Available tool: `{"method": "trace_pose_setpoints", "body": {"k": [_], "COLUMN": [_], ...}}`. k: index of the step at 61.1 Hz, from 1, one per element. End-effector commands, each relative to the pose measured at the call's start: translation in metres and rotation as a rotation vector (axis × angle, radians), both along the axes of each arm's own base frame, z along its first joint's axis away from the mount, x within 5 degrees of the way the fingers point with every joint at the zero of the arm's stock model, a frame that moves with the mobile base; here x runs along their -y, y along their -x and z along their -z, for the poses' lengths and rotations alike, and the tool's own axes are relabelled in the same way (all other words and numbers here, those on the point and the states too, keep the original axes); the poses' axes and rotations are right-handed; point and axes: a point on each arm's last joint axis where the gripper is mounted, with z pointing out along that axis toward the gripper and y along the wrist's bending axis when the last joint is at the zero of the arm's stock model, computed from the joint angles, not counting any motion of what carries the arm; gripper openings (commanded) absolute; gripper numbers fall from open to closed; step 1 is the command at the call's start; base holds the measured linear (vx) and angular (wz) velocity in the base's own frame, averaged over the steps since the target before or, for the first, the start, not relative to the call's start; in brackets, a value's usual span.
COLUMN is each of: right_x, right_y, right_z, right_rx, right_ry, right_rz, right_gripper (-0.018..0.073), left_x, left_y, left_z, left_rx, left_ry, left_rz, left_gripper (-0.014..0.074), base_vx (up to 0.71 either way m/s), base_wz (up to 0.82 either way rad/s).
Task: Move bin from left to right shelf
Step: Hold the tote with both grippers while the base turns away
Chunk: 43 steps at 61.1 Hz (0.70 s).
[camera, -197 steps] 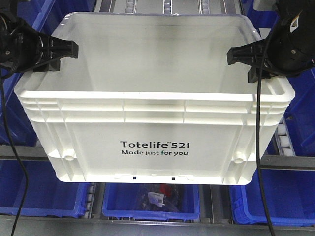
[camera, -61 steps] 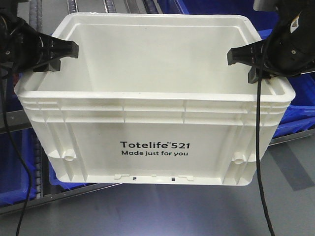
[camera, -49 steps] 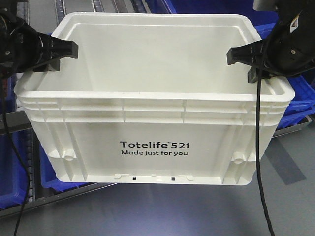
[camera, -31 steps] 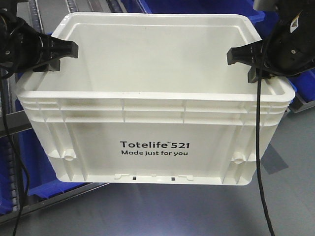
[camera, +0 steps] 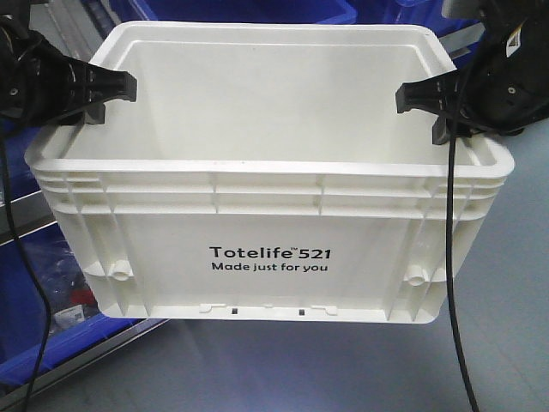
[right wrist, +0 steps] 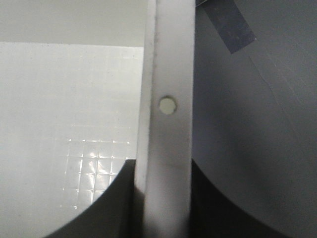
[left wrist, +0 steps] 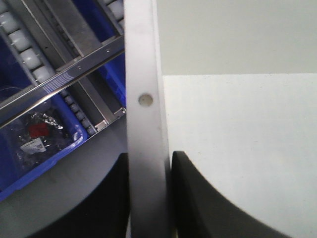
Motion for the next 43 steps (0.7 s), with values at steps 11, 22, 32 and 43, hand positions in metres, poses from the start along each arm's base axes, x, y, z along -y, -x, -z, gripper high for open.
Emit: {"method": "trace_pose_setpoints", "body": {"k": [11,22,32,43], "right_x": [0.0089,0.0089,0.0089,0.0088], "right_y": [0.0035,0.0035,0.0035,0.0032], "right_z": [-0.0326,-0.0326,-0.0326,-0.0328], "right_rx": [0.192,0.192,0.192,0.197], "right_ry": [0.005,0.005,0.005,0.004], "right_rz": [0.010,0.010,0.010,0.009], "right_gripper": [0.0000,0.0000,0.0000,0.0001], "left_x": [-0.0062,-0.0062,-0.0062,-0.0062], "left_y": [0.0051,0.0051,0.0051,0.0051], "left_z": [-0.0291,-0.0291,-0.0291,-0.0291], "left_rx": [0.164,0.164,0.164,0.164], "left_ry": [-0.006,-0.006,-0.006,-0.006], "left_rz": [0.015,0.015,0.015,0.015], "left_gripper": [0.0061,0.0061,0.0061,0.0061], "base_vx": [0.01,0.02,0.03,0.05], "base_wz": [-0.43,-0.43,-0.46,-0.50]}}
